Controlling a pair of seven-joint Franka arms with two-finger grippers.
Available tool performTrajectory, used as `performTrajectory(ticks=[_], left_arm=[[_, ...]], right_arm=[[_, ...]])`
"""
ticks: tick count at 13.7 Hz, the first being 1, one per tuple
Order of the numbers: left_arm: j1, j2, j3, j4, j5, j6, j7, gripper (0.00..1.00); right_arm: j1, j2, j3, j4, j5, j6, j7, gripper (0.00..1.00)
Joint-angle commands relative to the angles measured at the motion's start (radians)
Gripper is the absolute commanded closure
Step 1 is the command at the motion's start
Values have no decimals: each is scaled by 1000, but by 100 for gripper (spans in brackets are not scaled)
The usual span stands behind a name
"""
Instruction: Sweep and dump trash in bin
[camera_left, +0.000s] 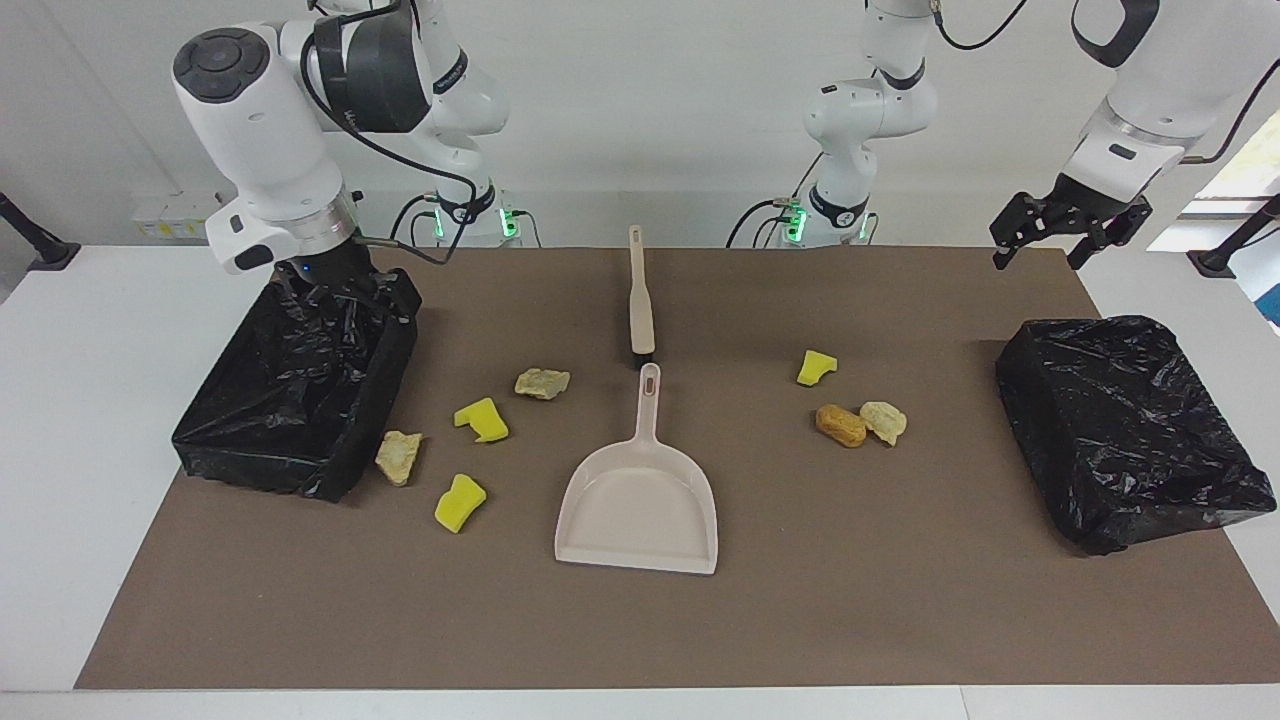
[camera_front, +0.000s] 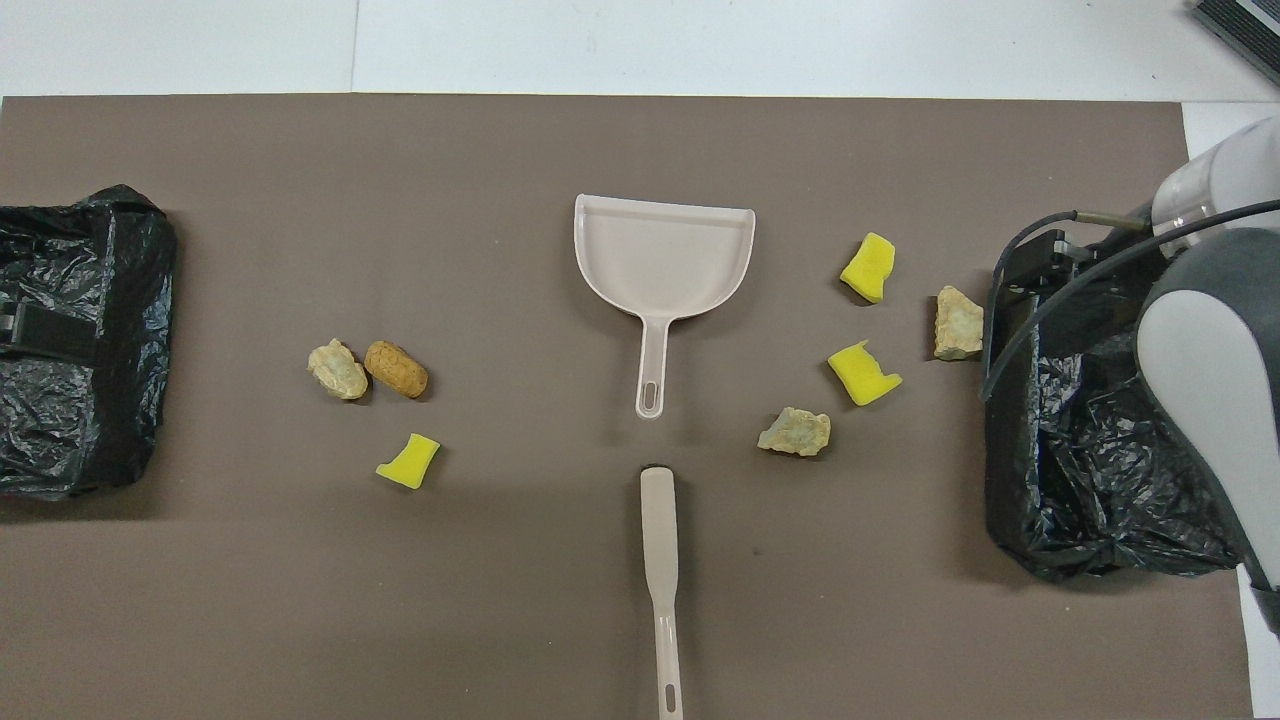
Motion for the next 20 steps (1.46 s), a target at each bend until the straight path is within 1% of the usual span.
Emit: performTrajectory(ticks=[1, 3, 5, 6, 10, 12, 13, 14, 20], left_arm=[[-41, -12, 2, 8, -5, -50, -10, 0], [-62, 5, 5, 19, 4, -79, -15, 0], [-70, 46, 3, 90, 13, -157, -15, 0], [-71, 42, 3, 112, 12, -159, -12, 0], [-90, 6, 14, 60, 9, -143, 2, 0], [-87, 2, 14, 50, 7, -106, 1, 0], [-88, -16, 14, 21, 7, -89, 2, 0], [-88, -29, 14, -1, 7, -74, 1, 0], [-82, -27, 14, -4, 6, -61, -2, 0]], right_arm=[[-12, -21, 3, -26, 21, 26, -1, 0], [-26, -20, 3, -25, 21, 26, -10, 0], [-29, -20, 3, -25, 21, 26, -11, 0], [-28, -20, 3, -25, 21, 24, -11, 0], [-25, -23, 9, -28, 21, 7, -13, 0], [-12, -24, 14, -26, 23, 7, -10, 0], [-5, -26, 20, -26, 23, 7, -8, 0], [-3, -37, 35, -25, 23, 7, -7, 0], [-2, -52, 156, -25, 25, 4, 5, 0]])
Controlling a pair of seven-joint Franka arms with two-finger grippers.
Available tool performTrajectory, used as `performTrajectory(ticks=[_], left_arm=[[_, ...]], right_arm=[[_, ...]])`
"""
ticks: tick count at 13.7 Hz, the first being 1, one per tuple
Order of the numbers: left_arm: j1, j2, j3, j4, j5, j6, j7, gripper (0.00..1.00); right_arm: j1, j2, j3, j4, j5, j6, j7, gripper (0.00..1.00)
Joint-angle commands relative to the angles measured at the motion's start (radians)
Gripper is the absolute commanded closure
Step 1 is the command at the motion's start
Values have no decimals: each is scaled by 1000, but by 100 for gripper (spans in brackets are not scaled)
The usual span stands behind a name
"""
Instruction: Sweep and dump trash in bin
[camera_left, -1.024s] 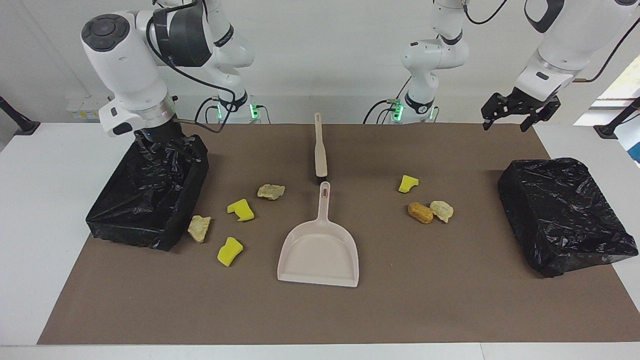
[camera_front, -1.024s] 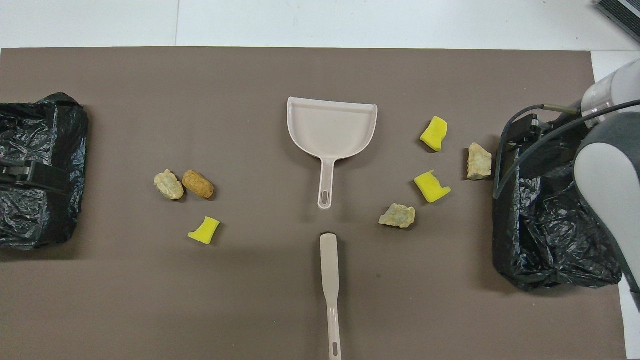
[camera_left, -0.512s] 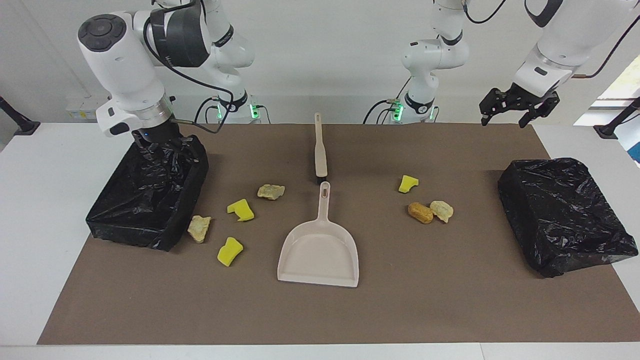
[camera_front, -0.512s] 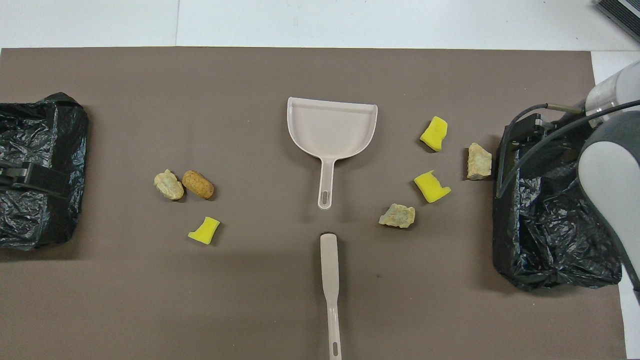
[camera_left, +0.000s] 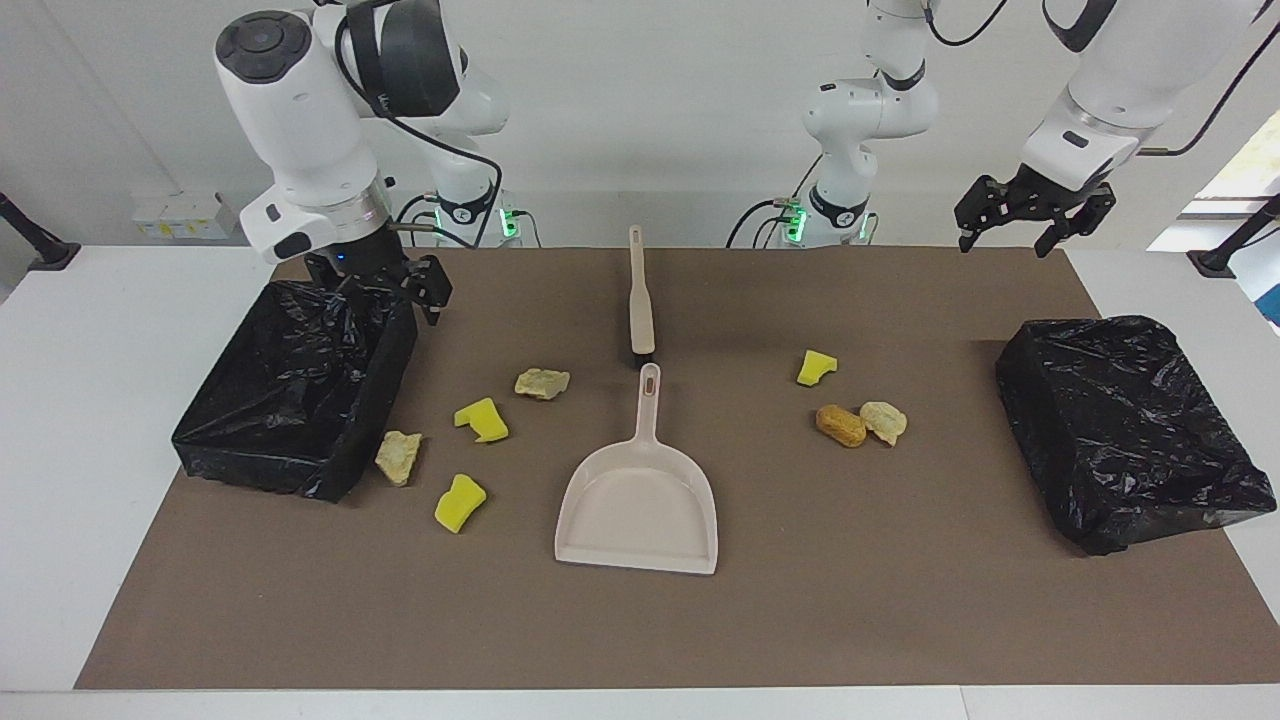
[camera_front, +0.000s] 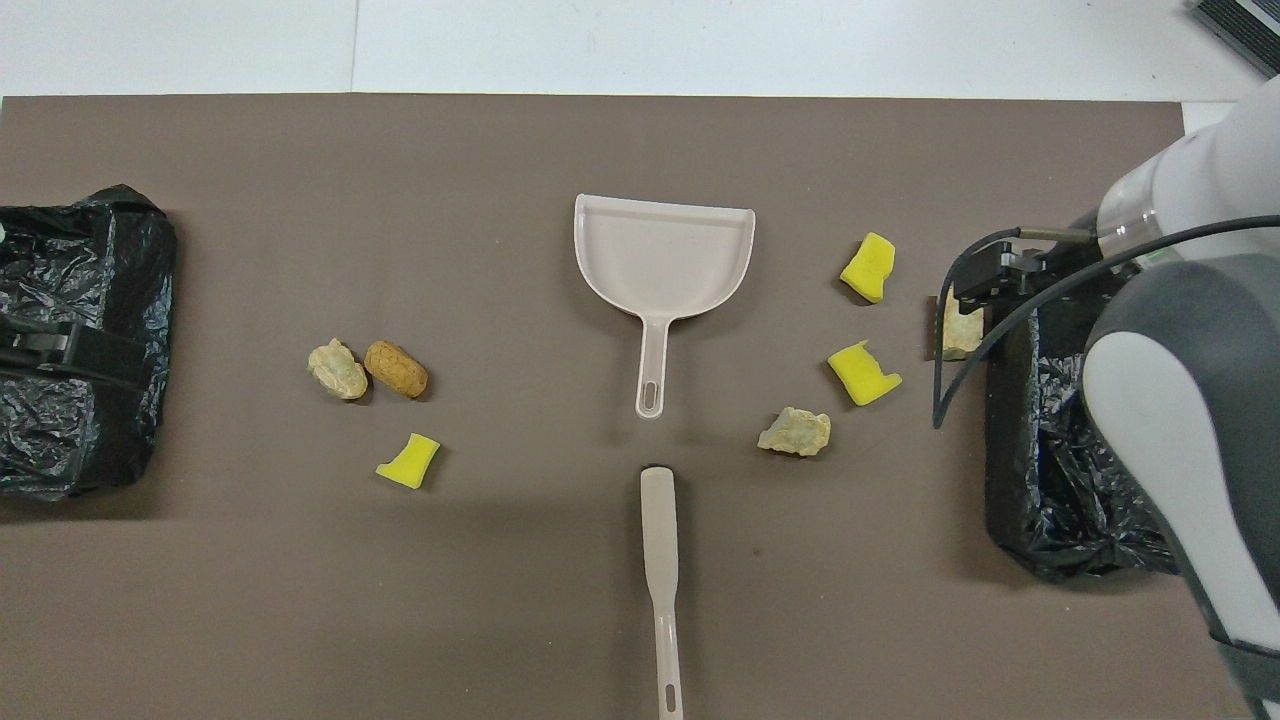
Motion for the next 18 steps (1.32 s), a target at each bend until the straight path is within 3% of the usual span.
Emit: performTrajectory(ticks=[1, 8, 13, 18], left_arm=[[-9, -32, 12, -45, 6, 28, 0, 0], [-29, -34, 0, -100, -3, 67, -12, 0], [-161, -81, 0, -278, -11, 208, -79, 0], [-308, -83, 0, -342, -41, 253, -166, 0]], right_arm=[[-9, -25, 34, -25, 18, 5, 25, 0], [-1, -25, 48, -17, 16, 0, 74, 0], [0, -27, 49, -20, 16, 1, 74, 0], [0, -27, 54, -22, 18, 1, 74, 0]])
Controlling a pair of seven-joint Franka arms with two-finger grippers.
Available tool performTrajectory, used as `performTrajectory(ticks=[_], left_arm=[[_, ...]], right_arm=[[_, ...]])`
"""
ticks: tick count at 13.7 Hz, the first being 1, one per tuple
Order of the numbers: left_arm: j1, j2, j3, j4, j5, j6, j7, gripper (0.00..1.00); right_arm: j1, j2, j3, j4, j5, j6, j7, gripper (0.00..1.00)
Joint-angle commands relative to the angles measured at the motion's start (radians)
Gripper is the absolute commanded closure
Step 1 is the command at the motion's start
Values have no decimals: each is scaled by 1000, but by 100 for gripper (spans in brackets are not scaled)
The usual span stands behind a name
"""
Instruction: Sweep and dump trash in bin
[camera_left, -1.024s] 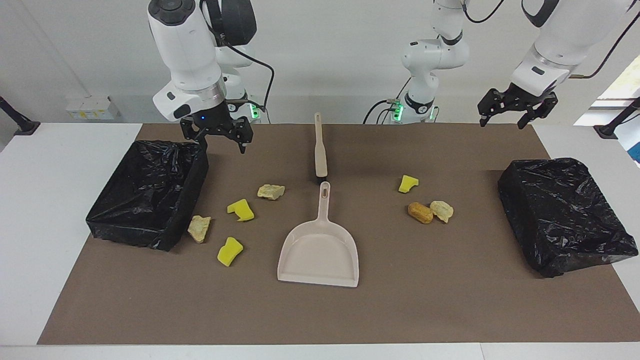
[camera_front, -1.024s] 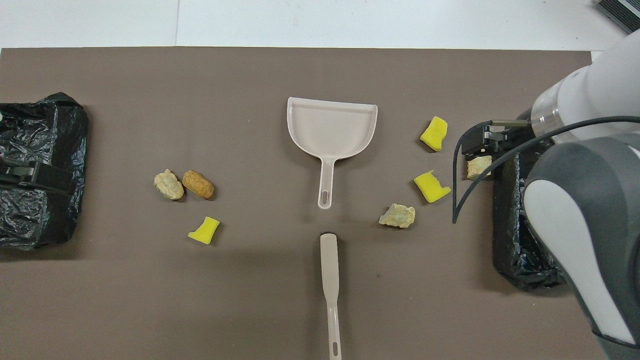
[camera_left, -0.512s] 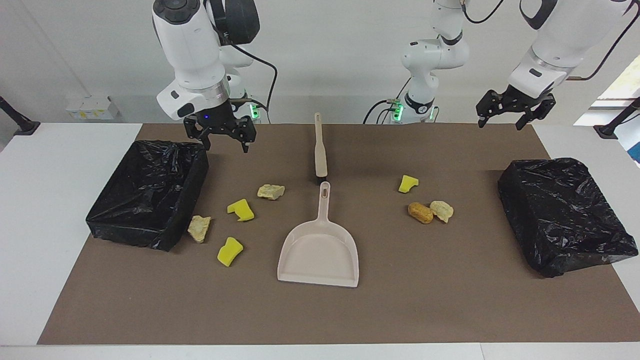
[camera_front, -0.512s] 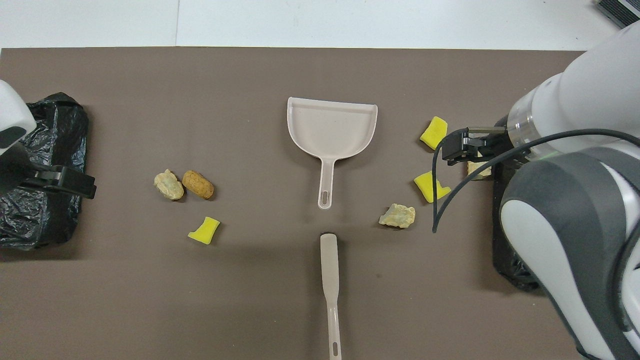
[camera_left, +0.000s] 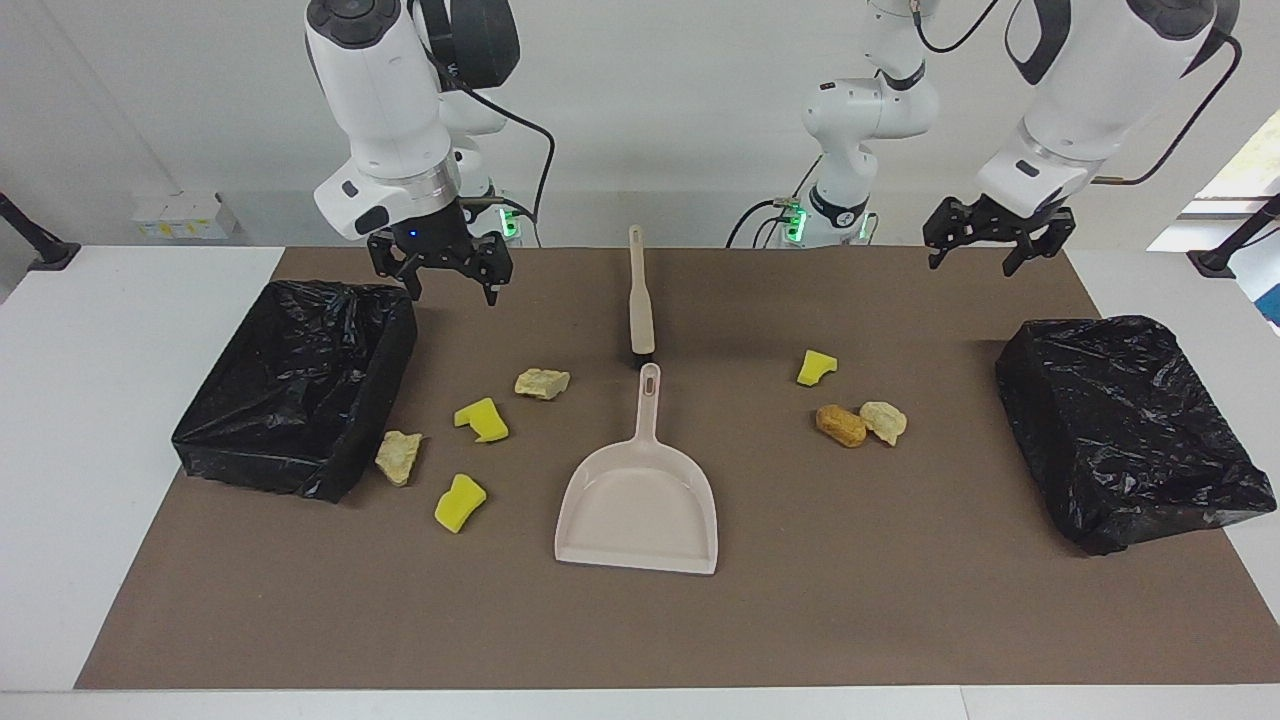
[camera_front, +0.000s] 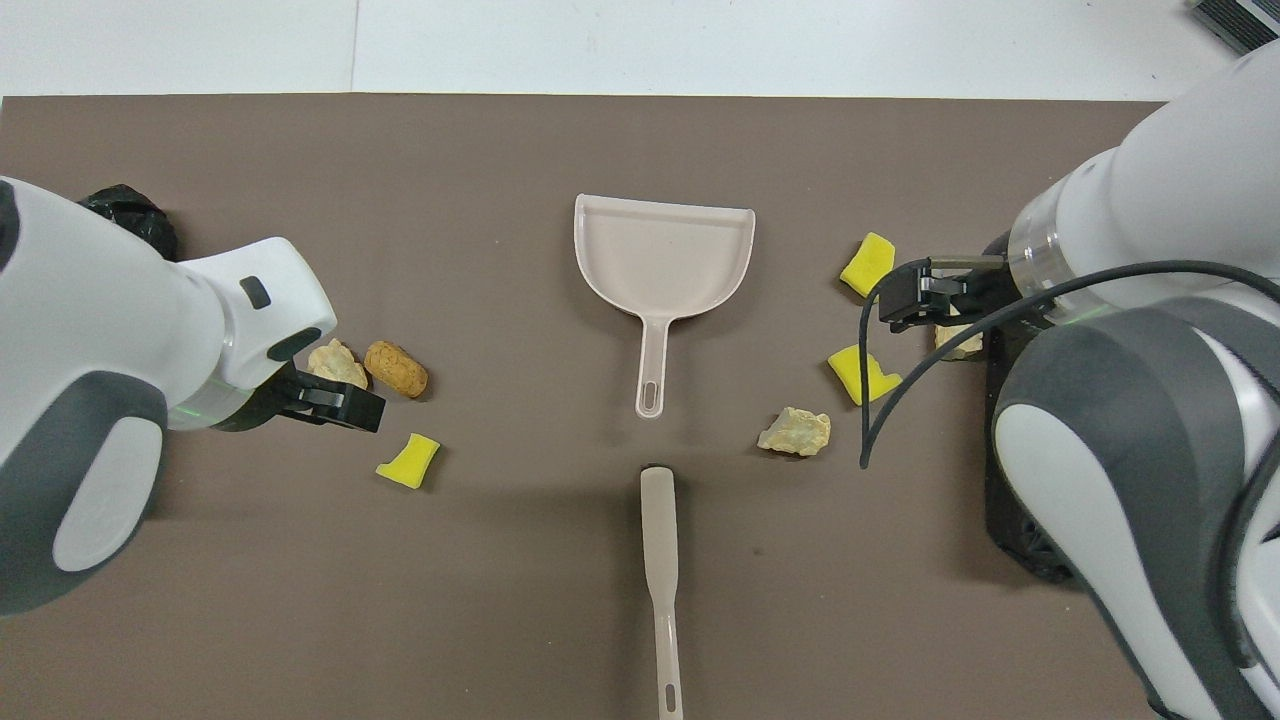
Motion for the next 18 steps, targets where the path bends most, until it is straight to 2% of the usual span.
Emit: performTrajectory(ticks=[1, 6, 8, 11, 16, 18], left_arm=[[-105, -59, 17, -112, -13, 51, -78, 0], [-338, -140, 17, -348, -41, 251, -301, 0], [-458, -131, 17, -418, -41, 348, -425, 0], [-619, -114, 17, -560, -41, 587, -601, 0], [-759, -16, 17, -575, -39, 710, -688, 0], [-778, 30, 17, -571, -39, 758, -703, 0]], right_arm=[[-8, -20, 7, -21, 18, 2, 24, 0], [79, 44, 7, -29, -4, 86, 119, 0], [142, 96, 5, -27, -29, 153, 210, 0], [181, 185, 7, -21, -86, 271, 262, 0], [245, 355, 1, 58, -155, 353, 310, 0], [287, 414, 1, 74, -194, 390, 339, 0]])
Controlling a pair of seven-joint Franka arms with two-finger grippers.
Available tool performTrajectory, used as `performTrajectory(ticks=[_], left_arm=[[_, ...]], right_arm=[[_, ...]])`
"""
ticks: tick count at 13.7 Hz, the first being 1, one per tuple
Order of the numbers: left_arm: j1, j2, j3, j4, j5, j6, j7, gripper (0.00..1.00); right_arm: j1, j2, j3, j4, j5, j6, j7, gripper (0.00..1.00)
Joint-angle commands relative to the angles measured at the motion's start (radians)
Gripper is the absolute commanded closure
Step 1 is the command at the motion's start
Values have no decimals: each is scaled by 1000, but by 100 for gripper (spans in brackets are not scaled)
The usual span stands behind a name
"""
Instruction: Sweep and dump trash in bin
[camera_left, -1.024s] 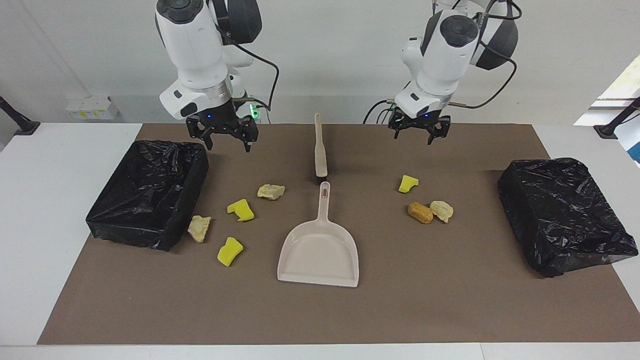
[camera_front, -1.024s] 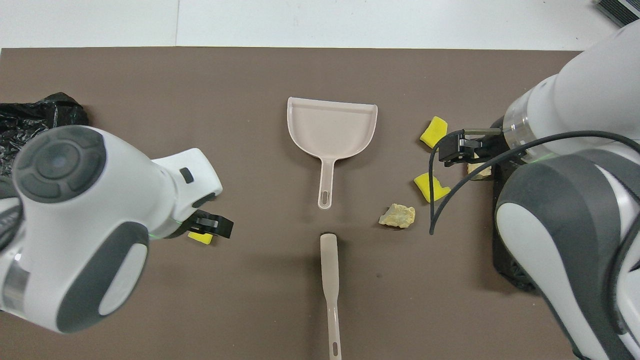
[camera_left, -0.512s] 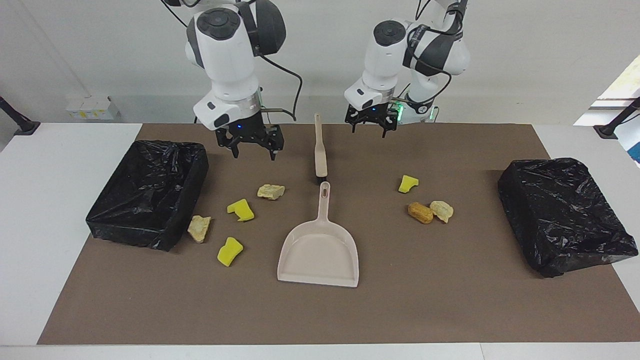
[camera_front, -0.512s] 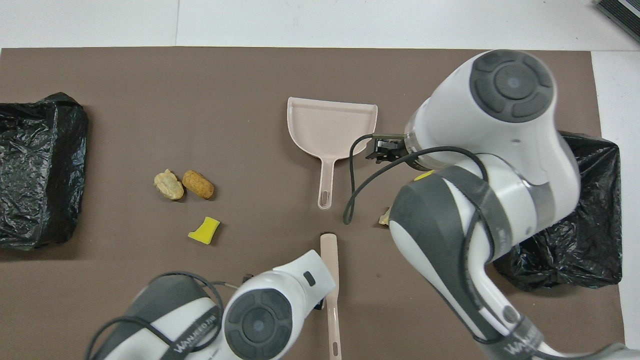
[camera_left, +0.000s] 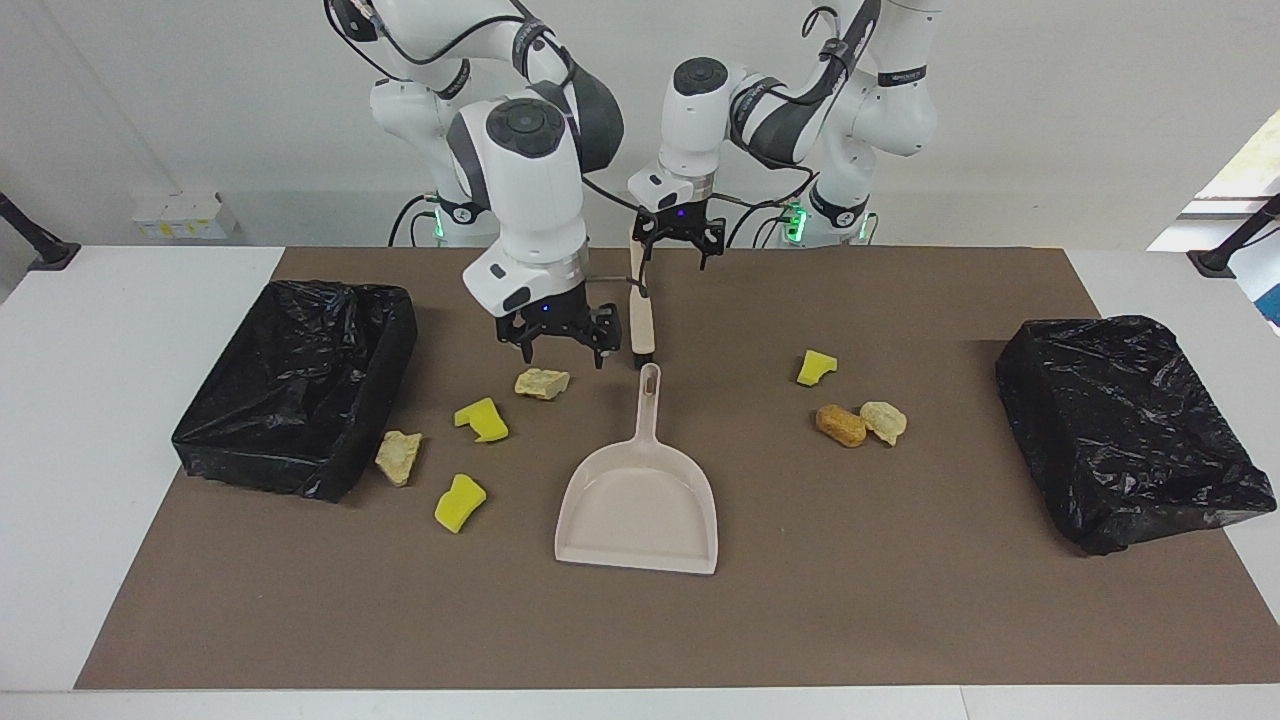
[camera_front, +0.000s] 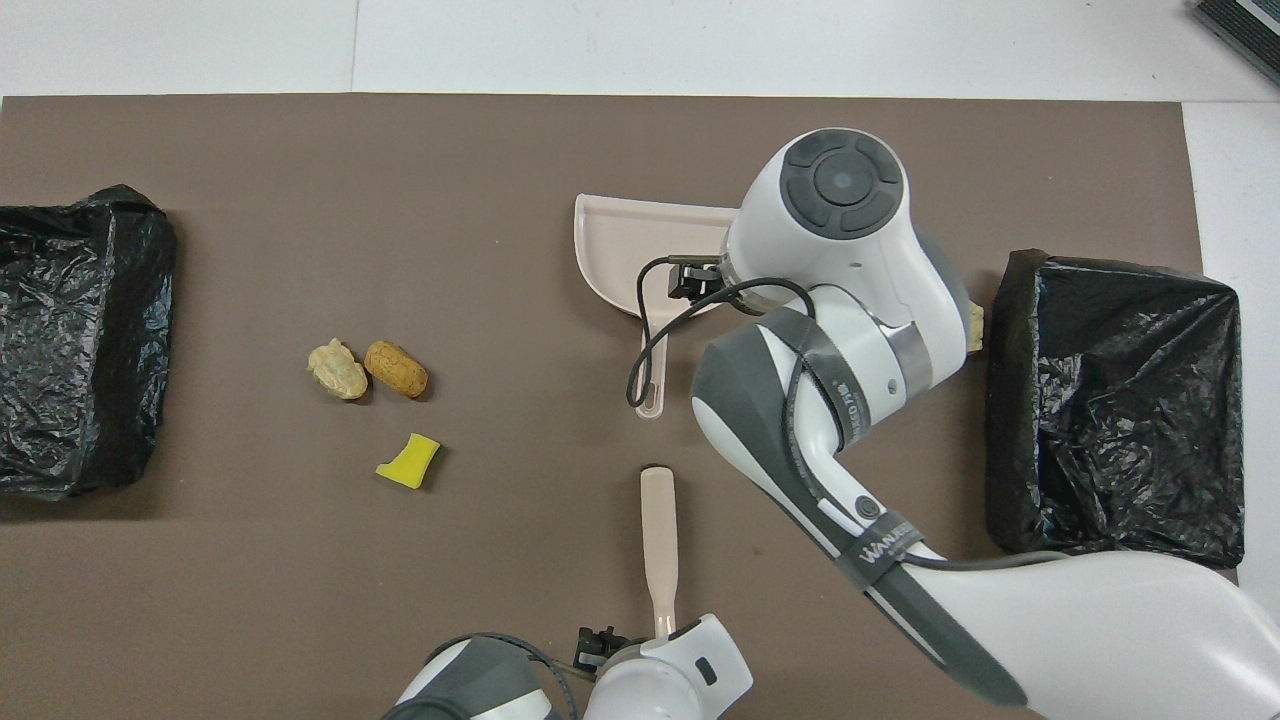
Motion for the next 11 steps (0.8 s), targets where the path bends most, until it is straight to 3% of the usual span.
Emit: performTrajectory(ticks=[1, 5, 7, 10, 11], left_arm=[[-35, 59, 21, 0, -6, 73, -22, 0], [-38, 75, 23, 8, 1, 72, -39, 3], [-37, 84, 24, 14, 4, 75, -59, 25], [-29, 82, 26, 26, 6, 60, -59, 34], [-29, 84, 26, 28, 6, 60, -59, 45]], right_arm=[[78, 102, -4, 73, -72, 30, 73, 0], [123, 148, -1, 70, -115, 116, 142, 0], [112, 142, 4, 20, -112, 144, 143, 0], [109, 125, 4, -23, -112, 153, 143, 0], [106, 116, 4, -42, -109, 156, 145, 1]])
